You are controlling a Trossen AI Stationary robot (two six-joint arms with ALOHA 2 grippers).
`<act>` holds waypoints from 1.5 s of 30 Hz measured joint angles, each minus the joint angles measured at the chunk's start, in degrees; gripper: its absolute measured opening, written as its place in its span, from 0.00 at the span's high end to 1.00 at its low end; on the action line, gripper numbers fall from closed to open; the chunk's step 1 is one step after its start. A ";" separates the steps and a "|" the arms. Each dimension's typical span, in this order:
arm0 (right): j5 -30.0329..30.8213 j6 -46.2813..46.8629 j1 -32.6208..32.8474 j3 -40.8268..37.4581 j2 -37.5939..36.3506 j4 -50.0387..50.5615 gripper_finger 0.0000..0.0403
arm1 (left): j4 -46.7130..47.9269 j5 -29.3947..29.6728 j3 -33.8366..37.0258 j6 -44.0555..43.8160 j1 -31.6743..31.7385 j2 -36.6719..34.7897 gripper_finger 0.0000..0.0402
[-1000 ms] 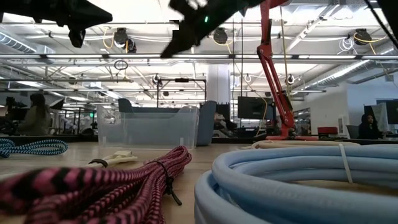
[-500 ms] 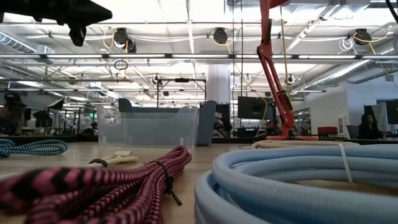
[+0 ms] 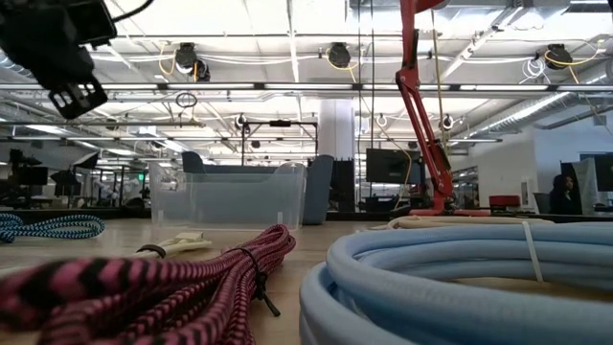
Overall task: Pick & Place USB Port
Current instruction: Put the left blue charger cable into the transparent bin
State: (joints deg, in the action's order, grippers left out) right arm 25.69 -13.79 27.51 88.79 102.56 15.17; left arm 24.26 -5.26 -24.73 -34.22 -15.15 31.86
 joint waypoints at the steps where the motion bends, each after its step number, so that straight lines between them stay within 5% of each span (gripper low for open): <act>1: -0.13 0.53 -0.01 0.00 -0.01 0.03 0.64 | -1.94 1.19 0.00 0.13 -2.72 1.82 0.95; 5: -0.15 2.35 -0.02 0.00 0.00 0.68 0.64 | -13.72 5.14 -0.25 6.30 -13.87 10.05 0.95; 8: -0.15 3.64 -0.05 0.00 0.00 2.17 0.64 | -14.23 10.11 -3.64 9.85 -20.72 16.76 0.95; 15: 0.15 5.19 -0.11 0.00 -0.02 5.25 0.64 | 18.24 23.32 -21.49 -3.61 -28.90 31.84 0.95; 22: 2.73 5.75 -0.11 0.00 0.00 7.36 0.64 | 35.52 20.05 -27.85 -19.12 -32.46 40.82 0.95; 29: 8.96 8.66 -0.13 0.00 0.00 11.22 0.64 | 52.39 23.83 -23.91 -42.04 -38.78 37.27 0.95; 34: 9.06 8.60 -0.13 0.00 -0.02 11.53 0.64 | 49.18 25.64 -16.36 -57.62 -44.92 25.44 0.95; 39: 9.12 8.31 -0.31 0.00 0.00 11.51 0.64 | 43.78 27.76 -16.80 -60.74 -47.58 24.46 0.95; 45: 9.09 8.33 -0.93 0.00 -0.01 11.52 0.64 | 41.42 15.86 -14.28 -58.92 -45.22 28.53 0.82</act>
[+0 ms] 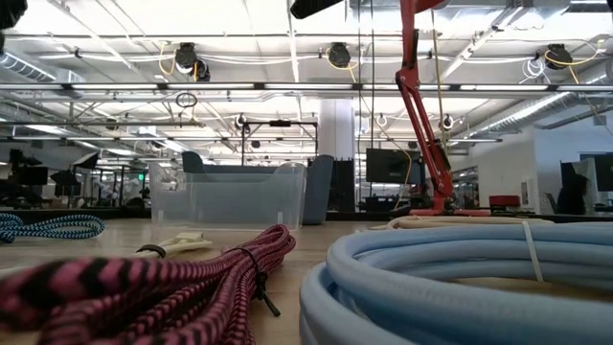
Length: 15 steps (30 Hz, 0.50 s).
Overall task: Pick & Place USB Port
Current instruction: Put the left blue charger cable into the transparent bin
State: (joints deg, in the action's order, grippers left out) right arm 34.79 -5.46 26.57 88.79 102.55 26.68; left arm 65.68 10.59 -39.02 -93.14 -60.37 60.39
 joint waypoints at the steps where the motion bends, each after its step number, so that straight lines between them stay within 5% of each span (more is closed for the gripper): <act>1: 0.00 0.20 -0.06 0.00 0.01 -0.01 0.64 | 0.04 -1.35 0.42 0.05 0.34 0.41 0.78; 7: -0.07 0.29 -0.14 0.00 0.00 -0.02 0.64 | -3.16 2.83 2.16 2.51 1.68 1.92 0.58; 15: -0.13 0.29 -0.27 0.00 0.01 0.58 0.64 | -12.73 1.86 7.83 3.49 3.25 2.30 0.53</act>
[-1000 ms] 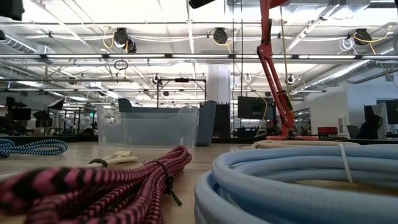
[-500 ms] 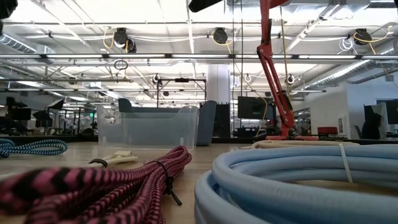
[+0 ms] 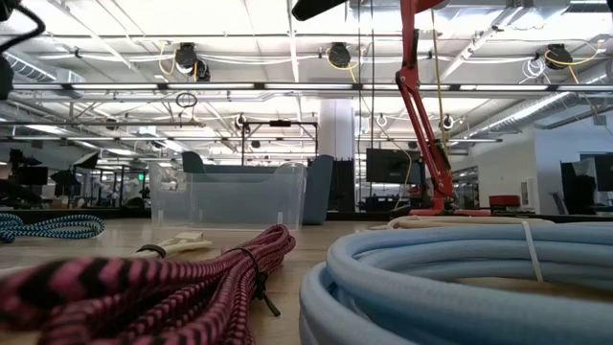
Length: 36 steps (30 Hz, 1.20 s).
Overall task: Pick & Place USB Port
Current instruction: Put the left blue charger cable into the transparent bin
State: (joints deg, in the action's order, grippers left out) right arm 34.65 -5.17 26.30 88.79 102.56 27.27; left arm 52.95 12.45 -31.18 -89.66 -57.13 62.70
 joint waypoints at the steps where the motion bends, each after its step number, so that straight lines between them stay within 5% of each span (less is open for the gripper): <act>1: 0.02 0.02 -0.02 0.02 0.00 0.02 0.64 | -0.83 -0.05 0.95 -0.01 0.12 0.00 0.53; 10: 0.02 0.04 -0.02 0.02 0.00 0.02 0.64 | -2.43 -1.83 4.18 -0.48 0.49 0.00 0.56; 19: 0.00 0.04 -0.02 0.02 -0.02 0.02 0.64 | -2.86 -1.92 4.16 1.33 0.66 -0.03 0.97; 32: -0.01 0.59 -0.35 0.02 -0.01 0.05 0.64 | 4.24 1.82 -2.84 17.50 13.96 -0.52 1.00; 36: -0.15 1.90 -0.42 0.02 -0.01 1.16 0.64 | 4.46 -4.09 -3.98 19.62 15.55 -0.52 0.99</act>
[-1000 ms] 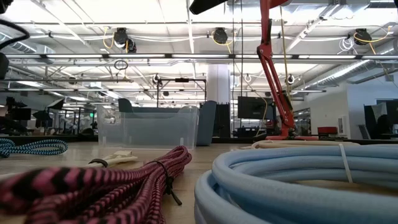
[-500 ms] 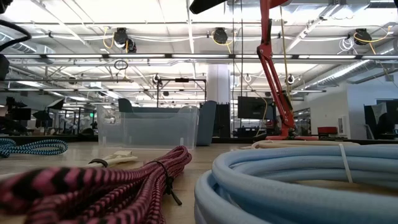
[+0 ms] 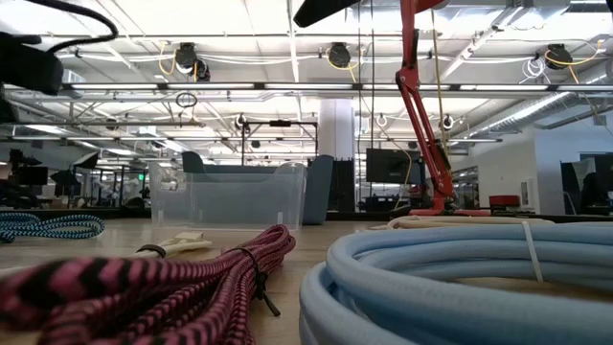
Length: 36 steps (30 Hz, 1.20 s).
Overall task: Pick & Place USB Port
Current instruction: Put the left blue charger cable into the transparent bin
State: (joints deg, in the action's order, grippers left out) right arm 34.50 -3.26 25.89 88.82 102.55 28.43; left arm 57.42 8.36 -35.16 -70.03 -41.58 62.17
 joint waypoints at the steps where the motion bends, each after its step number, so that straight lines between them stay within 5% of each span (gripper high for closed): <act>1: 0.00 0.46 0.00 0.00 0.01 0.35 0.64 | -0.05 -2.79 0.00 0.56 0.18 0.00 0.97; 4: -0.02 1.63 0.00 0.00 0.00 1.02 0.64 | 0.34 -6.84 0.00 0.65 0.43 0.06 0.91; 13: -0.02 1.70 -0.02 0.00 0.01 -0.09 0.64 | -0.61 -3.99 1.58 -0.30 0.41 2.11 0.59; 19: -0.04 1.68 -0.04 0.00 0.00 0.15 0.64 | -0.77 -5.32 3.70 -1.65 0.15 6.00 0.51; 25: -0.04 1.63 -0.04 0.00 0.01 0.17 0.64 | -1.06 -7.22 3.72 -1.45 0.15 8.83 0.60; 32: -0.05 1.61 -0.04 0.00 0.01 0.35 0.64 | -2.58 -8.12 3.65 0.78 0.18 9.77 0.94; 36: -0.07 2.44 -0.04 0.00 0.00 1.01 0.64 | -0.31 -6.82 3.38 2.65 1.71 9.74 0.96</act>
State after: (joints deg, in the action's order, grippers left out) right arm 34.44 -0.83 25.85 88.82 102.55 29.44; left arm 57.11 1.53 -31.77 -67.38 -39.87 71.91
